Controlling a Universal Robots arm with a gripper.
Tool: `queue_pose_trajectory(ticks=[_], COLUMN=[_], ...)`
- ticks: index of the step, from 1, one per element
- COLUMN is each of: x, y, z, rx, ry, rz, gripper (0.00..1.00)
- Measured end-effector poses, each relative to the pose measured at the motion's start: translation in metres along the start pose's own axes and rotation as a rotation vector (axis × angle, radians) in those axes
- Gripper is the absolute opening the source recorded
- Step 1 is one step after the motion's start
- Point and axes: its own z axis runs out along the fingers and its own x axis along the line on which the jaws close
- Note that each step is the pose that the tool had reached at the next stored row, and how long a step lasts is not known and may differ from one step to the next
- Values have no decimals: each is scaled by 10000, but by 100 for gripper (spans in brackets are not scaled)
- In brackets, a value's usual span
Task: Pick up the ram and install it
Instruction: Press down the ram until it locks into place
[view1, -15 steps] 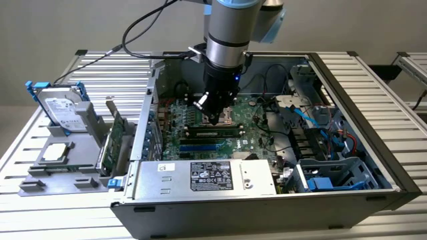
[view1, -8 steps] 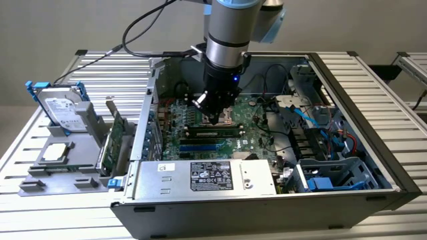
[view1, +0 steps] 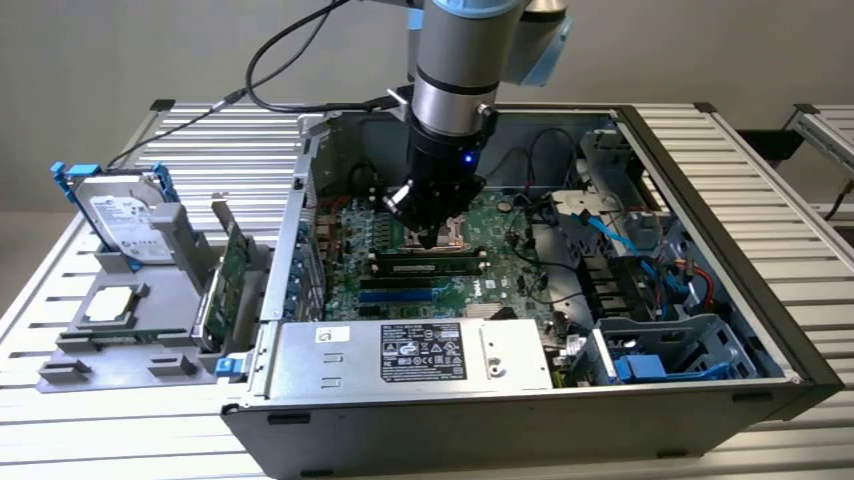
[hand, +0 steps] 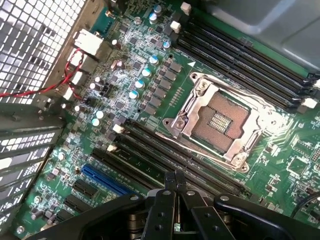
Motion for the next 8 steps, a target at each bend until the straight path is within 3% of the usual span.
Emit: queue_pose_trajectory(ticks=[8], x=[0], y=[0], z=[0], rx=[-10], ry=[-90], rz=[918], gripper=[11])
